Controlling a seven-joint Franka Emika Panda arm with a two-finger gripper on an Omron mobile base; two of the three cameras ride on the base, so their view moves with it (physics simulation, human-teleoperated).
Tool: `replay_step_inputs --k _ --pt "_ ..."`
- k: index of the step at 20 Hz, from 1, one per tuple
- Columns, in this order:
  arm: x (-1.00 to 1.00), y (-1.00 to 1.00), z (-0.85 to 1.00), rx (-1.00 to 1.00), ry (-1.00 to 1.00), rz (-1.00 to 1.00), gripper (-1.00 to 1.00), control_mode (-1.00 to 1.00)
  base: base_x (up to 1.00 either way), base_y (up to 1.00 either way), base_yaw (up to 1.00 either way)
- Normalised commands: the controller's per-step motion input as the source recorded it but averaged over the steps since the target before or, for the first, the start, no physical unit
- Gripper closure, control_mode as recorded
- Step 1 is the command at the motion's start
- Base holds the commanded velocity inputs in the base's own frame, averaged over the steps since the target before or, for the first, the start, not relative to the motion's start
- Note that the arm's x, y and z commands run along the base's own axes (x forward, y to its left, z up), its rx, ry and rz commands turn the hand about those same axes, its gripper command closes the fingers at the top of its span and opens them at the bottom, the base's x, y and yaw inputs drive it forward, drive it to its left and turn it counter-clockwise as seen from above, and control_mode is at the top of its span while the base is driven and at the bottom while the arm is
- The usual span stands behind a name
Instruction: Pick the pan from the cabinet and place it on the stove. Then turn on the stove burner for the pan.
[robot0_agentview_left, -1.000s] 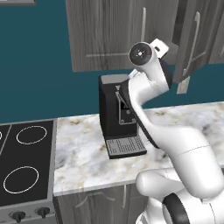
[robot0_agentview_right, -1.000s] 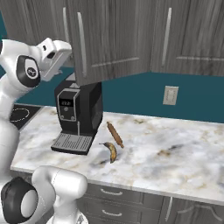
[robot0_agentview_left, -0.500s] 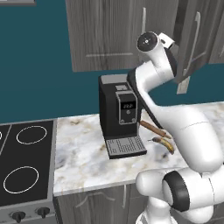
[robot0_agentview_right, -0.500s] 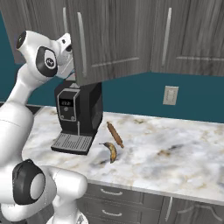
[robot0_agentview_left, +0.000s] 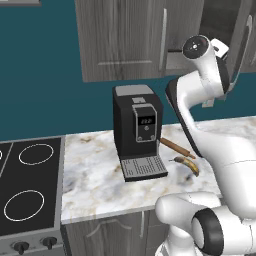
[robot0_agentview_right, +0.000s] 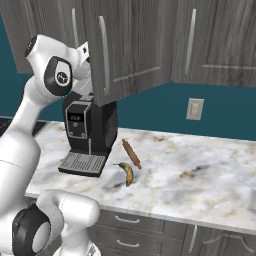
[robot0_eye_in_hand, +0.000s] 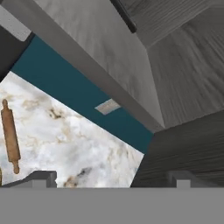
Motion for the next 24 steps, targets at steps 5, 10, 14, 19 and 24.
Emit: replay_step_inputs --k 5,10,14,19,24 --pt "-0.44 -0.77 0.0 0.0 -0.01 -0.1 -1.0 -1.0 0.0 0.0 0.0" --pt "-0.14 -0.88 0.0 0.0 0.0 -0.06 -1.0 -1.0 0.0 0.0 0.0" --pt "-0.03 -0.85 -0.01 0.02 0.02 -0.07 -1.0 -1.0 0.0 0.0 0.0" --pt "-0.01 -0.52 -0.01 0.03 0.0 -0.05 -1.0 -1.0 0.0 0.0 0.0" --pt "-0.3 0.46 0.0 0.04 -0.15 0.0 -1.0 -1.0 0.0 0.0 0.0"
